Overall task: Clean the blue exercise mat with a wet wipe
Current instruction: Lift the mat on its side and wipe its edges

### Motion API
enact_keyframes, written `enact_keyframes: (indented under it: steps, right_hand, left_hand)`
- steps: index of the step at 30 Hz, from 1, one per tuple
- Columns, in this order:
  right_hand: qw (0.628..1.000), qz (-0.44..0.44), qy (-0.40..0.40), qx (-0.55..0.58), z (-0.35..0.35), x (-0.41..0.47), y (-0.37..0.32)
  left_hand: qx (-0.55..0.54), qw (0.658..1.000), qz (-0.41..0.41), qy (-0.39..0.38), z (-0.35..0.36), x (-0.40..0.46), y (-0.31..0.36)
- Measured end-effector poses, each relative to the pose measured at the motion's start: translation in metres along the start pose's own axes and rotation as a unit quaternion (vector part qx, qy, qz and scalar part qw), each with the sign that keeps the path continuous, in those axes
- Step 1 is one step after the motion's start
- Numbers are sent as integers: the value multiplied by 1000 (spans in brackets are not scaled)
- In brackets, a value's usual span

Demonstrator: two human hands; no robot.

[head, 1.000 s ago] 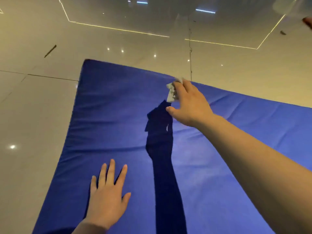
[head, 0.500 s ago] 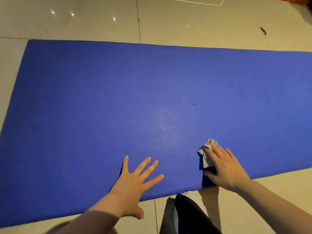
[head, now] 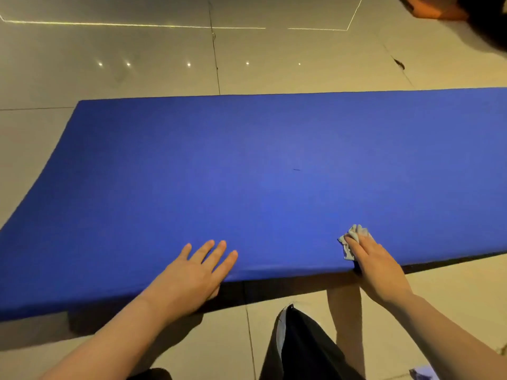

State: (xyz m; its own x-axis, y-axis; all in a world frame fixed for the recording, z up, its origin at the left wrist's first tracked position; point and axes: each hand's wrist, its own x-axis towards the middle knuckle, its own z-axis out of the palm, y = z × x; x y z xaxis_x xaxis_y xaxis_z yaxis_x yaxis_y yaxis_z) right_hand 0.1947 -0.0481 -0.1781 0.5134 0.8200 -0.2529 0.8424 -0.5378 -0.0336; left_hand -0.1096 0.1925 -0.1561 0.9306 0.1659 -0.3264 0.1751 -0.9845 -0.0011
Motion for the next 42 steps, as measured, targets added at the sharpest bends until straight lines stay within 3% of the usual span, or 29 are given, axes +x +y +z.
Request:
enact_keyframes:
  steps: [2,7,12,15,18,24,27,30,34,40,42]
  right_hand:
    - [996,-12,74,39,-33,2,-10]
    - [983,-89,158,7,-128,13,-62]
    - [933,-206,295,17,-221,3,-168]
    - [907,-244,342,42,-255,-15,-210]
    - [915,-216,334,70,-268,-38,-184]
    - [971,-50,228,48,-238,-97,-28]
    - [977,12,196,80,-216,-113,5]
    - [975,-28,209,68,-202,-109,-7]
    - [961,-82,255,74,-207,-93,-42]
    - [957,-170,233,30,-236,-54,-123]
    - [952,-213,218,9,-247,-40,-157]
  left_hand:
    - [8,997,-26,75,-30,-7,-17]
    - [-11,971,-117,209,-104,-46,-30]
    - [-7,961,-110,255,-199,-42,-5]
    - [-22,941,-196,275,-241,-51,-1]
    - [-40,928,-281,243,-251,-72,-5]
    - [-153,886,-303,315,-244,-93,-11]
    - [-153,879,-312,326,-242,-95,-11]
    - [-137,882,-305,331,-233,-105,-17]
    - [-125,864,-359,331,-215,-129,-38]
    - [-137,796,-494,322,-176,-183,-75]
    - [-155,782,-535,282,-161,-203,-91]
